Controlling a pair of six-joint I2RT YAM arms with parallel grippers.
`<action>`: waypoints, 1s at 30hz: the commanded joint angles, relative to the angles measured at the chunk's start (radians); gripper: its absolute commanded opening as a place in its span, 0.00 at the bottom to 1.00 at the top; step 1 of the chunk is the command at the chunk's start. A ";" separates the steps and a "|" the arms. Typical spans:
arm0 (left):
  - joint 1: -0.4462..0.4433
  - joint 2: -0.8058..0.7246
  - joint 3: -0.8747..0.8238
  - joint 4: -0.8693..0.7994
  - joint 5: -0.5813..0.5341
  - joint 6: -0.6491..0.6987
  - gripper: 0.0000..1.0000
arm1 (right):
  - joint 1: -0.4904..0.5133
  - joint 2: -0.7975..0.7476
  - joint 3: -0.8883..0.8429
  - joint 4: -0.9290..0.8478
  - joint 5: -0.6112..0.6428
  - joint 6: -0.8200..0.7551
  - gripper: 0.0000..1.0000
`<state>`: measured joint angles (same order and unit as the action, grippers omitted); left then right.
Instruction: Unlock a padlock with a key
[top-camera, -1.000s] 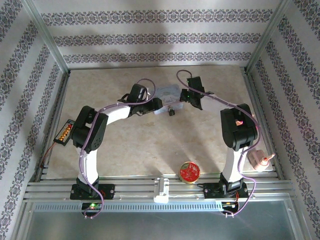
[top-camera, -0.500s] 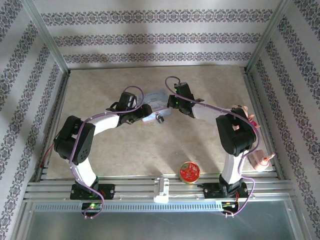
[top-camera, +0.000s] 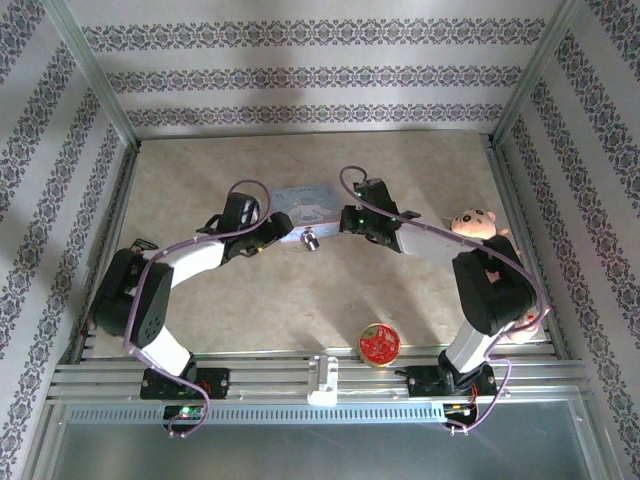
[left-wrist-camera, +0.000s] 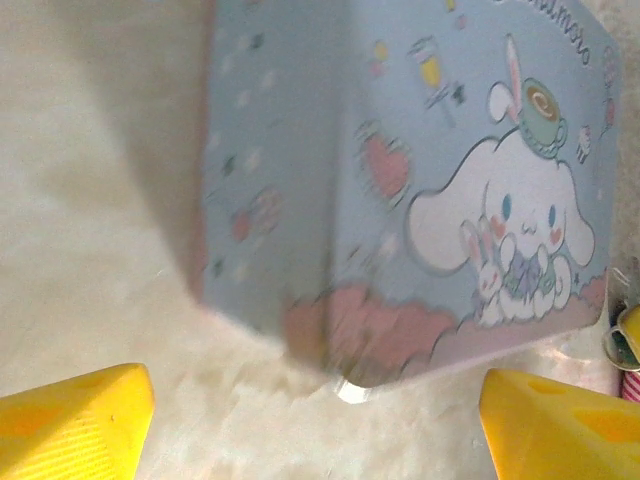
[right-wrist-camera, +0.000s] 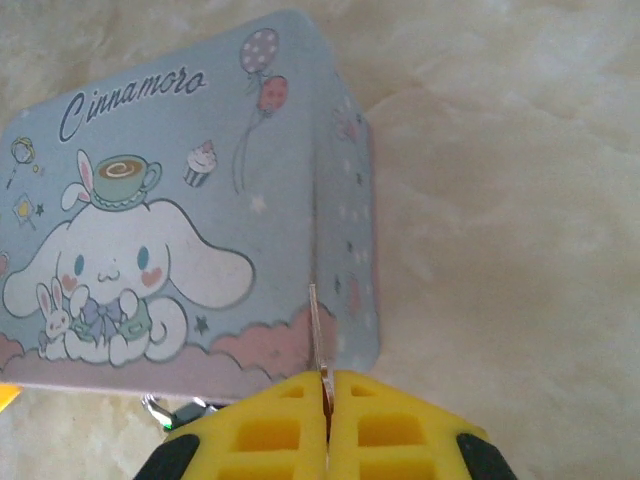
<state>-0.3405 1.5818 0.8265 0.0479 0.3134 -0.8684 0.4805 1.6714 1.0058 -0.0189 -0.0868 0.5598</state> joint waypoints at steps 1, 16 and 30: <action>-0.017 -0.093 -0.058 -0.036 -0.107 -0.060 0.85 | -0.006 -0.098 -0.053 -0.025 0.061 0.021 0.00; -0.279 0.034 -0.033 0.124 -0.196 -0.033 0.77 | 0.001 -0.366 -0.316 -0.027 0.113 0.116 0.00; -0.365 0.274 0.210 -0.071 -0.396 -0.001 0.78 | -0.022 -0.472 -0.410 -0.030 0.132 0.140 0.00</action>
<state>-0.6876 1.8168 0.9913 0.0597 -0.0177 -0.8894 0.4728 1.2255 0.6128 -0.0494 0.0151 0.6830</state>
